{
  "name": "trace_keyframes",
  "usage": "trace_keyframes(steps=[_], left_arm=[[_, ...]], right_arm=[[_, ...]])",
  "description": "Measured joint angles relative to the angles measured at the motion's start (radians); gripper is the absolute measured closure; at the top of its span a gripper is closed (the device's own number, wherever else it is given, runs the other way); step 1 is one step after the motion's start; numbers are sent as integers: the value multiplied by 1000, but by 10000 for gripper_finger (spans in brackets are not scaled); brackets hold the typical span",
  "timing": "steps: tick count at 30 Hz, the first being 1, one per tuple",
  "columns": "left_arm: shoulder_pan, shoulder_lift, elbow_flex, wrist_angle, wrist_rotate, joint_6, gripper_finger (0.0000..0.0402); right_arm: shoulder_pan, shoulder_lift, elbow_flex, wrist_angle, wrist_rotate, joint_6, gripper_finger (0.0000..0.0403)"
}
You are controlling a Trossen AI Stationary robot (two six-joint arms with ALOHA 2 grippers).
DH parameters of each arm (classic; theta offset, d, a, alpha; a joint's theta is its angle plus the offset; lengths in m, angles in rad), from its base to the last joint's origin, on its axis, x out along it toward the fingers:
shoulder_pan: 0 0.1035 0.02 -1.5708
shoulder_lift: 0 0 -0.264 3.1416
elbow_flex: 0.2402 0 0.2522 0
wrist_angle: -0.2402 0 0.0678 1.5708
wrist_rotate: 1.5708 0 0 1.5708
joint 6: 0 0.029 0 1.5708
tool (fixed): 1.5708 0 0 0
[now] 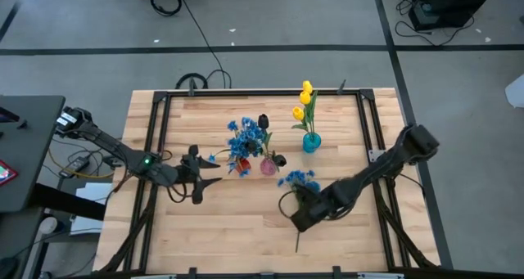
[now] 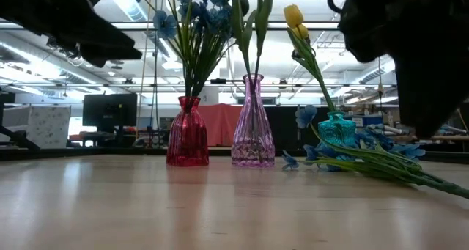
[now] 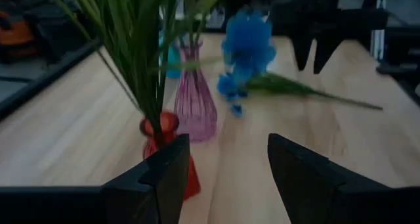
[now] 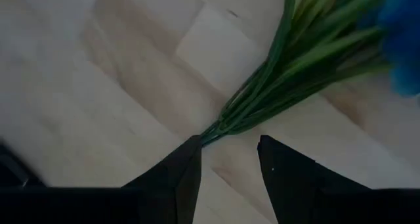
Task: Sort flowers into vase by color
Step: Put the blue flower into the red vase
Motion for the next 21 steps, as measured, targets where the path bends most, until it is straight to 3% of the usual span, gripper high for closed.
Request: trace_keyframes(steps=[10, 17, 21], left_arm=[[-1, 0, 0, -215, 38, -105, 188], [-1, 0, 0, -262, 57, -110, 188], [-1, 0, 0, -279, 87, -112, 188]], right_arm=[[30, 216, 150, -47, -10, 196, 236], [29, 306, 250, -126, -23, 208, 241], [29, 327, 269, -159, -29, 208, 263]])
